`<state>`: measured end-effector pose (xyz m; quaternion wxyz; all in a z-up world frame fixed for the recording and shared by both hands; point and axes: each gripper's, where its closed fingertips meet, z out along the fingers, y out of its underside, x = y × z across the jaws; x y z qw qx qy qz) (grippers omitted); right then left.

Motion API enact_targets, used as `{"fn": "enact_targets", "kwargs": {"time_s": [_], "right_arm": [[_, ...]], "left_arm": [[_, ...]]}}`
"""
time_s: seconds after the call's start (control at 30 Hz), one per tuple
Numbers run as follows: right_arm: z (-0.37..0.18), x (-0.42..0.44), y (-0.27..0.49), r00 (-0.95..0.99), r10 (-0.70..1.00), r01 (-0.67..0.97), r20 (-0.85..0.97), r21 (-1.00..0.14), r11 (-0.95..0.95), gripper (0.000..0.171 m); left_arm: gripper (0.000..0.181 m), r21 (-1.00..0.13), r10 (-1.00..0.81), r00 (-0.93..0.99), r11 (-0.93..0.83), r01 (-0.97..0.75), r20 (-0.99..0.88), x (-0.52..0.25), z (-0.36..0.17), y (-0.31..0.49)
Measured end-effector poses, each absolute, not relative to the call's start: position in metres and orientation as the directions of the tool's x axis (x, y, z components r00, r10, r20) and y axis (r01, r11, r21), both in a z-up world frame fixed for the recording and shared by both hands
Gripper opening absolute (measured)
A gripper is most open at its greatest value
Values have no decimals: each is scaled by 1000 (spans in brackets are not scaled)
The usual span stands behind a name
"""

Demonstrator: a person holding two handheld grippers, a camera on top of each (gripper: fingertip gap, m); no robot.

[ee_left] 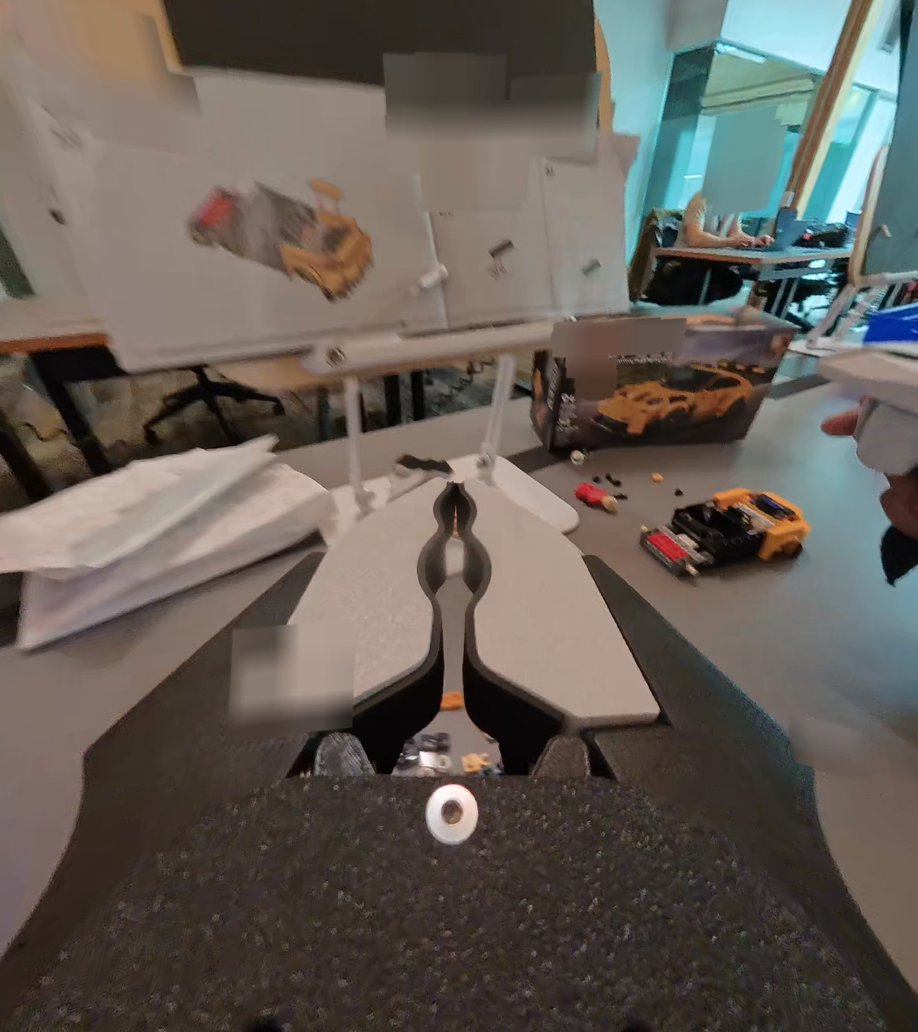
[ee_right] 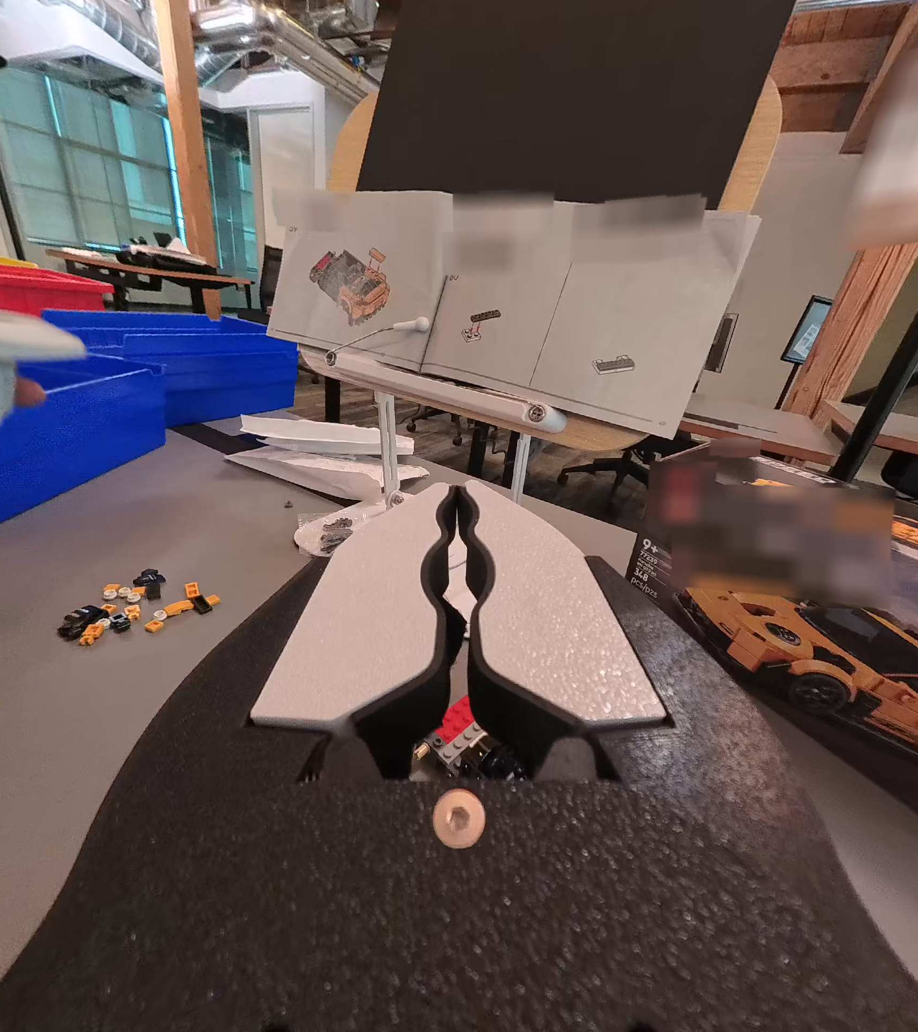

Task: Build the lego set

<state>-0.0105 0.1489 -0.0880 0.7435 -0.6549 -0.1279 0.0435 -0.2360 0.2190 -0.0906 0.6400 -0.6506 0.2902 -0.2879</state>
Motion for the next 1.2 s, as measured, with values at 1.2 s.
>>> {"fn": "enact_targets", "kwargs": {"time_s": [1.2], "right_arm": [[-142, -30, 163, 923, 369, 133, 107, -990, -45, 0]], "left_arm": [[15, -175, -719, 667, -643, -745, -195, -560, -230, 379]]}}
